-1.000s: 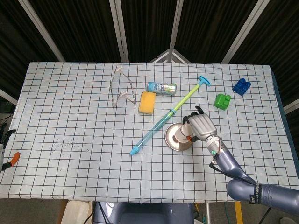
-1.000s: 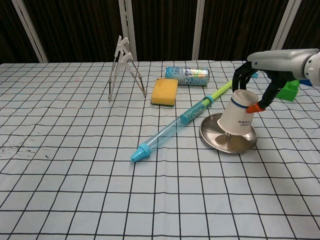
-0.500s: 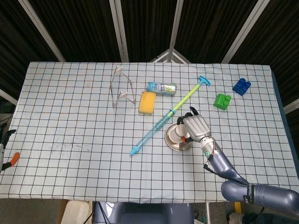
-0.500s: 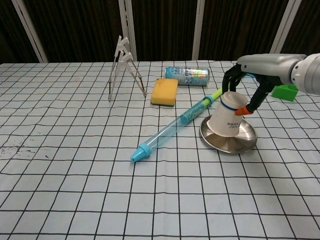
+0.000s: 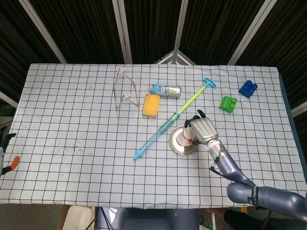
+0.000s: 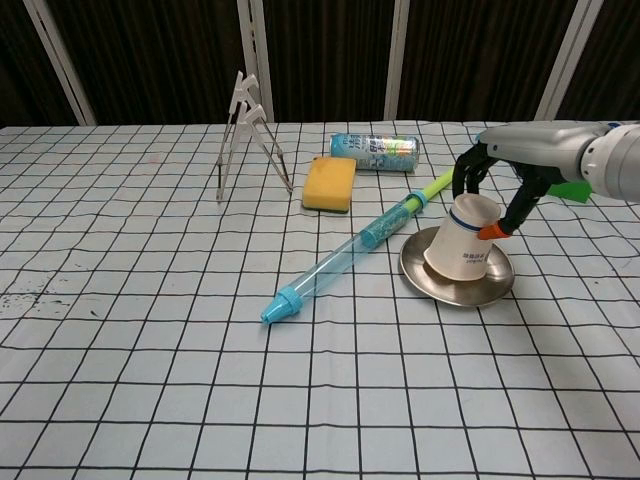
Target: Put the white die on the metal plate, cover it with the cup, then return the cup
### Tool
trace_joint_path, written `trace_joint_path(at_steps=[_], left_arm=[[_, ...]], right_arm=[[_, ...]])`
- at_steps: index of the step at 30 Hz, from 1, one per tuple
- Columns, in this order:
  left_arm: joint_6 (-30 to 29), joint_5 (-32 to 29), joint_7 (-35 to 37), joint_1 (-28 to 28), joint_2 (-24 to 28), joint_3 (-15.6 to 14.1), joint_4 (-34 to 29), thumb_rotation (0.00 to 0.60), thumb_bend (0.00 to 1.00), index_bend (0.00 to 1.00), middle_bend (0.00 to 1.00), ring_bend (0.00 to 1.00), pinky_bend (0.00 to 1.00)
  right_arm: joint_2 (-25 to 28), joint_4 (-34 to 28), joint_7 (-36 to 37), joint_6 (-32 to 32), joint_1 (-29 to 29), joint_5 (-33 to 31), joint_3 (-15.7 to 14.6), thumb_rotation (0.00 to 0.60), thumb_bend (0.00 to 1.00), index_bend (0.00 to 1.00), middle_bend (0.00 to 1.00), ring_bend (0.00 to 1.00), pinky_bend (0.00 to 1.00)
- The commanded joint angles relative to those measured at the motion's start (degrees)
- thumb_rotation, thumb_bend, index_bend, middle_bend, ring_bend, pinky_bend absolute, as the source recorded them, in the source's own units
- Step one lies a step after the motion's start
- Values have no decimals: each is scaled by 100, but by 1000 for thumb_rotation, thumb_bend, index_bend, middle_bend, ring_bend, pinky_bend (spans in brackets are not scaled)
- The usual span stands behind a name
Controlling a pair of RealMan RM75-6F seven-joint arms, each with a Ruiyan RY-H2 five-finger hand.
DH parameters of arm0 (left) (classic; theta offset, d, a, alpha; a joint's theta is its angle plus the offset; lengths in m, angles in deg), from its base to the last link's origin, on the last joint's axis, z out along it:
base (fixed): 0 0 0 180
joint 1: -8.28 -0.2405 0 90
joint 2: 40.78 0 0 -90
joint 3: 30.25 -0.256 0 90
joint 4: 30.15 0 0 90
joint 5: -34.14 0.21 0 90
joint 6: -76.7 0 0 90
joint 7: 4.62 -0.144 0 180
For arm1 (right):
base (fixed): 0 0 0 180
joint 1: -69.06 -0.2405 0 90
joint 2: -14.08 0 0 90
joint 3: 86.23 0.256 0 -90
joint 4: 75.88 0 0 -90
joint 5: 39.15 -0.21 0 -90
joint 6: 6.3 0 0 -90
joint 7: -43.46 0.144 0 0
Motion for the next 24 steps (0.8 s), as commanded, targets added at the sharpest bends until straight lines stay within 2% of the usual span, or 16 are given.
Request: trace_joint_path(at_steps=[1,13,24], left_arm=[[1,5,-15,3,-6,-4,0,600,456,175,0,0,35],[-10,-7,-49,1,-24,0,5,600,457,176,0,0,35],[-10,42,-48,5,-24,-21,-9,600,457,177,0,0,35]], right_arm=[[-53,90,67,31,-3,49,-21,600,356,533,454,243,0],[-232,402,43,-107,26,416,-161,600,356,542,454,243,0],[233,-407,-95,-339,281,626,-403,600,356,554,454,243,0]])
